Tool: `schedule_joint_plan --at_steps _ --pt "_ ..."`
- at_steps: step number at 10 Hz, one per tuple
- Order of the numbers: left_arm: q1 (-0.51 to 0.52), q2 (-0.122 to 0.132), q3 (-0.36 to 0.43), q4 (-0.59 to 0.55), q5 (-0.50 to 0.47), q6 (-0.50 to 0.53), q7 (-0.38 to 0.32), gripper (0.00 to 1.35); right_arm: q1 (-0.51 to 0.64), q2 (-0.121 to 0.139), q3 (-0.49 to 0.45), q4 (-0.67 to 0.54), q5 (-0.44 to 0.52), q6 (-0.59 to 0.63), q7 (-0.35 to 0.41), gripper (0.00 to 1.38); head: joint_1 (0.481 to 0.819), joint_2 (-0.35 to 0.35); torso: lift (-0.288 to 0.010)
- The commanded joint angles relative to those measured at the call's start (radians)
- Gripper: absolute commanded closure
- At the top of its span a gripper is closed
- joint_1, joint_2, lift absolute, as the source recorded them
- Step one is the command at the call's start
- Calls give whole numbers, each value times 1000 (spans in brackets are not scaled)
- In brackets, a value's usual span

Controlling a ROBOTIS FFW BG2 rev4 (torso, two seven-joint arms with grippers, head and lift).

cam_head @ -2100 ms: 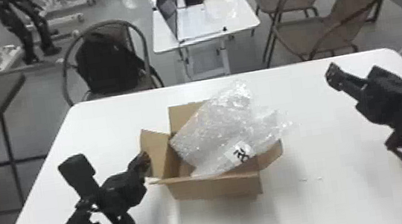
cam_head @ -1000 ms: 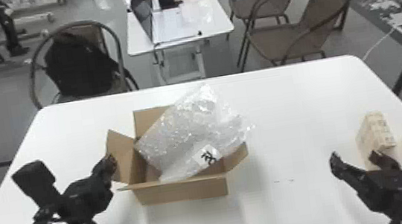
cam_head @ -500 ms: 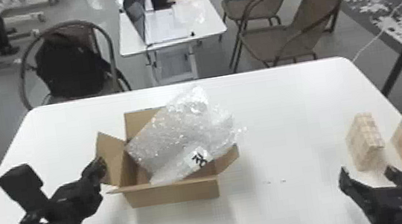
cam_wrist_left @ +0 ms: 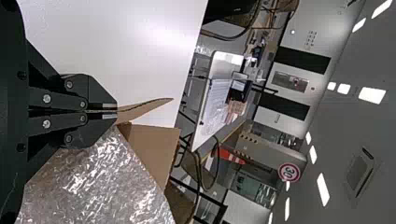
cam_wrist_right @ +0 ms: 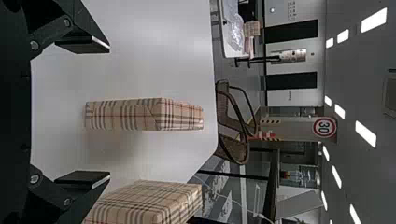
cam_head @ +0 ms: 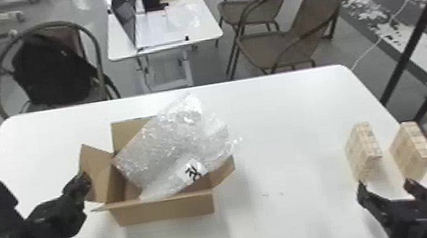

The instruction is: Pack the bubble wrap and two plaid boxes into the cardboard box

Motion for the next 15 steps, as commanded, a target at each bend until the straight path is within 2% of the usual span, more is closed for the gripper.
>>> schedule_joint_plan --at_steps 1,4,6,8,11,12,13,14,15 --pt "0 -3 0 0 0 0 0 1191 -30 -2 -22 28 0 -3 22 318 695 -34 -90" --pt "0 -3 0 0 0 -1 -3 1191 -102 -18 -37 100 7 -16 70 317 695 -48 -90" --pt "0 -3 2 0 0 -3 -5 1191 -146 -22 -39 136 37 -24 70 317 695 -54 -90" --pt "0 -3 2 0 0 -5 -8 1191 -182 -39 -40 169 43 -27 79 317 695 -57 -90" --pt "2 -3 6 0 -5 -8 -14 1191 -220 -45 -40 237 50 -30 93 320 695 -62 -90" --pt "2 -3 6 0 -6 -6 -17 1191 -235 -45 -39 266 59 -46 110 414 695 -62 -90" --pt "3 -3 9 0 -8 -6 -20 1191 -274 -50 -40 327 56 -73 168 664 695 -59 -90" --pt "0 -3 5 0 -11 -6 -21 1191 -304 -54 -39 364 56 -79 216 782 695 -55 -90" --pt "-2 -3 3 0 -12 -8 -21 1191 -307 -47 -34 355 60 -53 222 868 695 -44 -90"
